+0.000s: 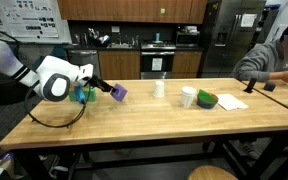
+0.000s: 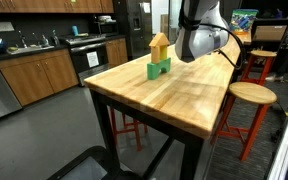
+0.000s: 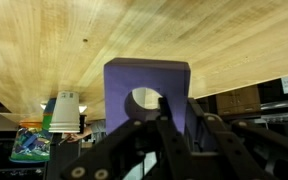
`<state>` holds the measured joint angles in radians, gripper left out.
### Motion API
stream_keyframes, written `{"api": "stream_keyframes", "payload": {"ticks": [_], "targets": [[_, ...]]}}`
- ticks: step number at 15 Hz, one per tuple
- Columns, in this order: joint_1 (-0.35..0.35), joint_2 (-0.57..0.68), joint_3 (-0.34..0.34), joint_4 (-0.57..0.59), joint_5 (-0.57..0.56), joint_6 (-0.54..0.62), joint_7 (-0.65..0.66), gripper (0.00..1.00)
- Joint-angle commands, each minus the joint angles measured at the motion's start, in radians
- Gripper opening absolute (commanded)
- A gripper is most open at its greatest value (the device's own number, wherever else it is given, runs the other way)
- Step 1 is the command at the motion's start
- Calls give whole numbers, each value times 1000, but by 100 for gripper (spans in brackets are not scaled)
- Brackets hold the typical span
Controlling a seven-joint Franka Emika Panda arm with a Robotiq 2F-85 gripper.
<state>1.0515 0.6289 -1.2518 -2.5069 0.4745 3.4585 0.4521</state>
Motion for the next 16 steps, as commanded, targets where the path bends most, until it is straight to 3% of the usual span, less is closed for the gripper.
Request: {"api": "stream_keyframes", "payload": {"ticks": [1,10,16], "targets": [[40,67,-45,18,9,0,59,5],[97,193,-77,14,38,0,175,5],[157,202,-108,-3,7,0,210,5]]}}
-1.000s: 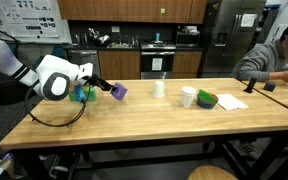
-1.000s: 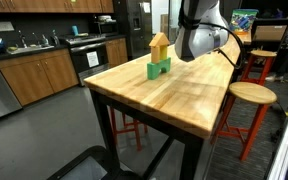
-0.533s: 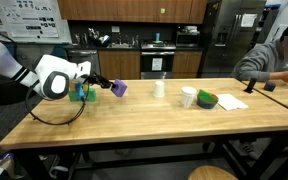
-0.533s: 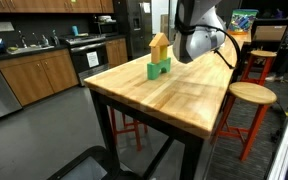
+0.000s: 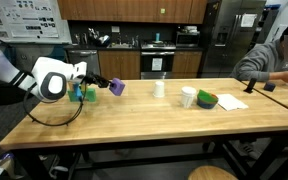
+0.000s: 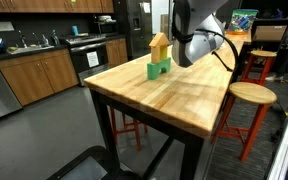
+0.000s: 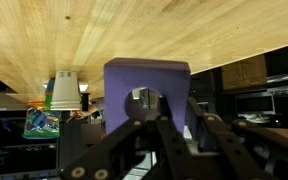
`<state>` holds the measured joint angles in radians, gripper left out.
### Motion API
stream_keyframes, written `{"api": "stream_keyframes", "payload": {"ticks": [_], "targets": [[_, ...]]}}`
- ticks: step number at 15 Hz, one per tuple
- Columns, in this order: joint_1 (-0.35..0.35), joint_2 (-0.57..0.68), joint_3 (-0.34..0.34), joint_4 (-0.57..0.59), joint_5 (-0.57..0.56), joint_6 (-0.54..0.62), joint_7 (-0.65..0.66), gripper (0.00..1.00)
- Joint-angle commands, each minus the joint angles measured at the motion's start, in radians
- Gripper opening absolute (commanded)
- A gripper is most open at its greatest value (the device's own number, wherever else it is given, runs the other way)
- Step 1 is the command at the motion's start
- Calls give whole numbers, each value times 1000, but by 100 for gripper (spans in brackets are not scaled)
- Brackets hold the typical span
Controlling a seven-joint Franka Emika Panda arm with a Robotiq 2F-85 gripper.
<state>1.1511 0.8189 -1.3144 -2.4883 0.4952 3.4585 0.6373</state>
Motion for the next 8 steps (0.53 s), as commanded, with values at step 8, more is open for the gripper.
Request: {"api": "stream_keyframes", "payload": {"ticks": [8], "targets": [[223,-26,-192,-80,-69,-2,7,5]]}}
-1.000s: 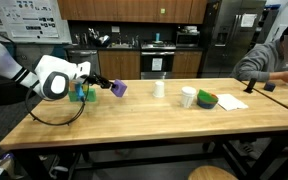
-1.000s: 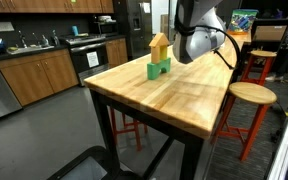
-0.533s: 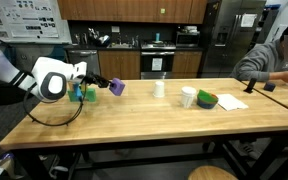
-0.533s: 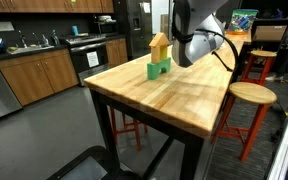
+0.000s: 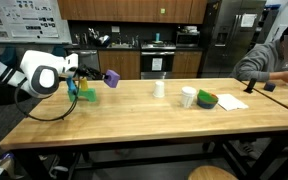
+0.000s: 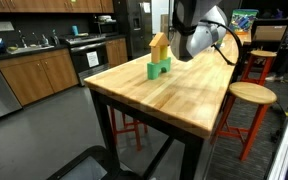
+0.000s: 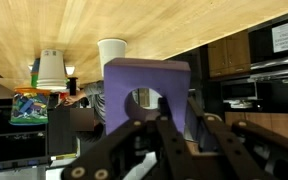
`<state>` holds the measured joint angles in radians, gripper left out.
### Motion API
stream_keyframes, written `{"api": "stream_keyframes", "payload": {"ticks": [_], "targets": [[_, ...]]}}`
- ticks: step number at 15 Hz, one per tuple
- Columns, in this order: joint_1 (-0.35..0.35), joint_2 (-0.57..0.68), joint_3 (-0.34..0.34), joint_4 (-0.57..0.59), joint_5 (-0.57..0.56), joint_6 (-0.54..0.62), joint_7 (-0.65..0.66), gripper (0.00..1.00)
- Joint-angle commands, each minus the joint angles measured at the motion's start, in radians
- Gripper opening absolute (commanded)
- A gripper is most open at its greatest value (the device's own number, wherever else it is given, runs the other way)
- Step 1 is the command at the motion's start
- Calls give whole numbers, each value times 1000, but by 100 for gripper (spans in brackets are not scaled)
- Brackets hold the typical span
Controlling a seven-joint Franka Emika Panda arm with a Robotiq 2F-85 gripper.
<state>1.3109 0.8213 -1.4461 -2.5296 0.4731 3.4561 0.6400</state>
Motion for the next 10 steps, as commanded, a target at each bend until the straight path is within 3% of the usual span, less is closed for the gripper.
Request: {"api": "stream_keyframes", "payload": {"ticks": [1,6,7,8,9,10], "targets": [[74,-57,-68,-42,-69,0,0,5],[137,-144,-121,-48,-225,-2,-19,5],[149,-179,-105,-44,-131,-2,-132,5],[160,-194,-112,-50,-127,-2,-153,5],[177,-188,-150,-68,-225,-2,-85,5],[188,-225,-134,-66,-119,-3,-205,5]]}}
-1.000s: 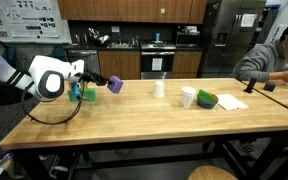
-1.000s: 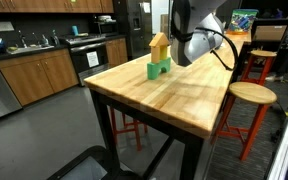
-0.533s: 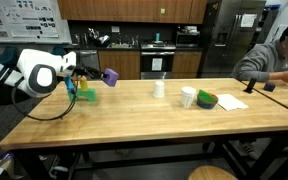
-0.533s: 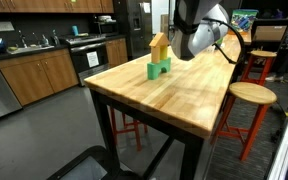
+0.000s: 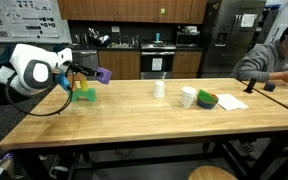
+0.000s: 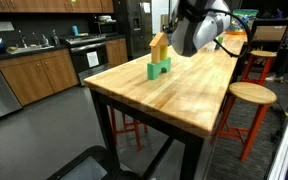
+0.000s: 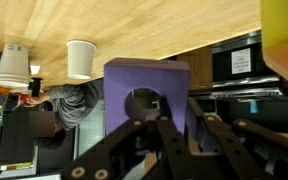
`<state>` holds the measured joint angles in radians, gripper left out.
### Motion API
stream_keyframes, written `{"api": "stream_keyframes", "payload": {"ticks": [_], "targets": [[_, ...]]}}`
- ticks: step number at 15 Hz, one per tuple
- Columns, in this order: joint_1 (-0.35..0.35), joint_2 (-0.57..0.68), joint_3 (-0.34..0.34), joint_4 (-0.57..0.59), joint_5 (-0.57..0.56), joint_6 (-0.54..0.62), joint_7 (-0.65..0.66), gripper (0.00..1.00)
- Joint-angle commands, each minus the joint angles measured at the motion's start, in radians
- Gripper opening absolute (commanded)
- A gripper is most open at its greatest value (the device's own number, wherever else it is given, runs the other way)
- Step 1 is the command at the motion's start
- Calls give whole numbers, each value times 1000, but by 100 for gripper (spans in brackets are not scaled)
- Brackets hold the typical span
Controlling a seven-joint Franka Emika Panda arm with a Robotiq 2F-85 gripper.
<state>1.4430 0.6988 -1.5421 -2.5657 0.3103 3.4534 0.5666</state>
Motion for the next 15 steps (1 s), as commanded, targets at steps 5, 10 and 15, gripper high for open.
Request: {"api": "stream_keyframes", "payload": {"ticks": [5,10,15], "targets": [[124,-171,-112,-71,81,0,-246,5],[119,-278,-208,-148,-16,-13,-395,5],[268,-272,-443,-159,-103,-142,-481,5]]}}
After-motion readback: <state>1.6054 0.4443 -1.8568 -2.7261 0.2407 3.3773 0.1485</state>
